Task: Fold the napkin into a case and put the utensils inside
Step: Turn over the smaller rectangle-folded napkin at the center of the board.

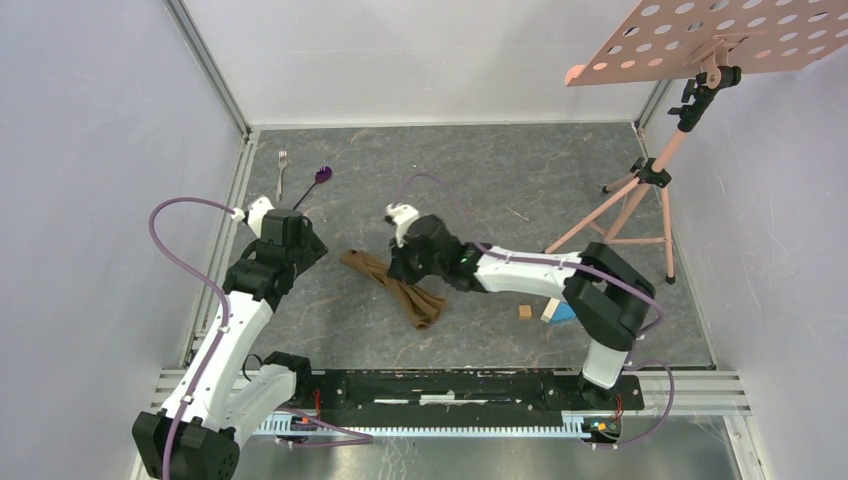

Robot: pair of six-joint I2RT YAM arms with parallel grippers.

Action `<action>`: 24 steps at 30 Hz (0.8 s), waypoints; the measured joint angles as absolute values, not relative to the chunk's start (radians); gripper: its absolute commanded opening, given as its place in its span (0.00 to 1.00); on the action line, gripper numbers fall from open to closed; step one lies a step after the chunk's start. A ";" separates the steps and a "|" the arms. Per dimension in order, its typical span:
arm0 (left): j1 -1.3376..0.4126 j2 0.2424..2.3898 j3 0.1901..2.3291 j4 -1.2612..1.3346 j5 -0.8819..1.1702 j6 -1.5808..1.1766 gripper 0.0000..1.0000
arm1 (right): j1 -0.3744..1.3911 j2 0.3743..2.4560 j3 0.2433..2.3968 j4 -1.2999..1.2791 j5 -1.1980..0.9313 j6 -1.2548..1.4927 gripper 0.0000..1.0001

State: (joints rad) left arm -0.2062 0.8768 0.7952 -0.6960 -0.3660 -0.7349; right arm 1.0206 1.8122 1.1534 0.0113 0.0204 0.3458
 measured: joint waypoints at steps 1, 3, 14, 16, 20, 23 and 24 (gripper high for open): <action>-0.206 0.877 0.795 -0.698 -0.366 -0.735 0.69 | 0.982 1.783 1.105 0.082 -0.071 0.411 0.00; -0.206 0.878 0.795 -0.701 -0.364 -0.735 0.68 | 0.928 1.770 1.028 0.221 -0.213 0.532 0.00; -0.206 0.916 0.797 -0.695 -0.279 -0.725 0.66 | 0.740 1.986 0.715 0.891 -0.682 1.088 0.00; -0.206 0.930 0.797 -0.678 -0.230 -0.710 0.66 | 0.707 1.989 0.701 0.923 -0.720 1.095 0.00; -0.206 0.968 0.797 -0.622 -0.097 -0.678 0.65 | 0.636 1.990 0.688 0.925 -0.773 1.069 0.04; -0.206 1.017 0.797 -0.570 0.012 -0.659 0.63 | 0.580 1.989 0.688 0.875 -0.809 1.002 0.18; -0.206 1.034 0.797 -0.554 0.051 -0.656 0.63 | 0.566 1.989 0.693 0.838 -0.812 0.965 0.21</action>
